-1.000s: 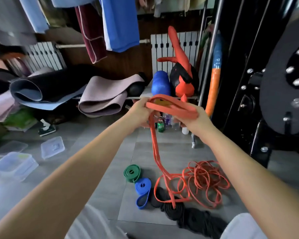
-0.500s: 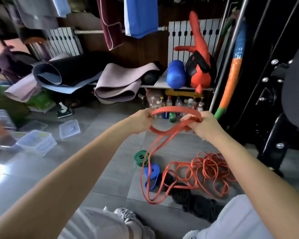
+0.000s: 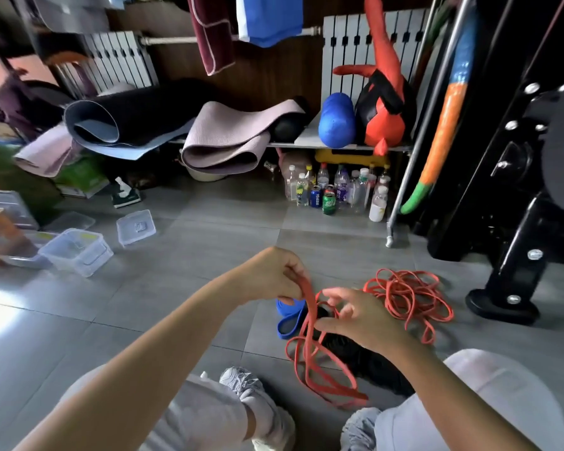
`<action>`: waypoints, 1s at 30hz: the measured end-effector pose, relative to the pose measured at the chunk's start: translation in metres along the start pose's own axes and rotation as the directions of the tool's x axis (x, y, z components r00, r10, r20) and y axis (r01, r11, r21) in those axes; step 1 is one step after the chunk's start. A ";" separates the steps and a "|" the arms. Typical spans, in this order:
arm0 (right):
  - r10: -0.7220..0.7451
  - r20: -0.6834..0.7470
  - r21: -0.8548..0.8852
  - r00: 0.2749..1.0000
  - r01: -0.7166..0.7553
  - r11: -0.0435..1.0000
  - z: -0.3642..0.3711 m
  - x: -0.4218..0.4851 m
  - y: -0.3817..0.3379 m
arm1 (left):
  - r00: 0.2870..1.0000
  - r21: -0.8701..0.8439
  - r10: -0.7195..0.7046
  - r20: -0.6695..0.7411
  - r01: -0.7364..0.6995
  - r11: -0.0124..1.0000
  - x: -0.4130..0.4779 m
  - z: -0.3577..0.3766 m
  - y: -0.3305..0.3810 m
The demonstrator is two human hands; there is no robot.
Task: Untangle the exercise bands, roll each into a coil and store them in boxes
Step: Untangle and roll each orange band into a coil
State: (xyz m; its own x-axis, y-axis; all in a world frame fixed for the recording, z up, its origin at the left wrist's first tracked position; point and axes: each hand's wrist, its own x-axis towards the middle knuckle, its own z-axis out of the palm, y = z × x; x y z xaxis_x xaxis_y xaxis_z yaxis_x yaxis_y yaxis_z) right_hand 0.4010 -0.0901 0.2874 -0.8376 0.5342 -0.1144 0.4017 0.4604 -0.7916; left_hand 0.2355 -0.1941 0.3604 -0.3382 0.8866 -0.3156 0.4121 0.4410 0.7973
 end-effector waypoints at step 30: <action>-0.173 -0.092 -0.022 0.981 0.172 0.985 0.005 -0.003 -0.039 | 0.805 0.657 0.579 -0.129 -0.368 0.658 -0.040 0.015 -0.025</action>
State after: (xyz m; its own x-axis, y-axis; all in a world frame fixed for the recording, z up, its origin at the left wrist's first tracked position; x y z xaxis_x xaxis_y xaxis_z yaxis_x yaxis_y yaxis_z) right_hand 0.3868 -0.1129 0.3156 -0.8568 0.5094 0.0799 0.2601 0.5608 -0.7860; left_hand 0.2519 -0.2386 0.3456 -0.1423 0.9512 0.2739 0.9514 0.0552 0.3028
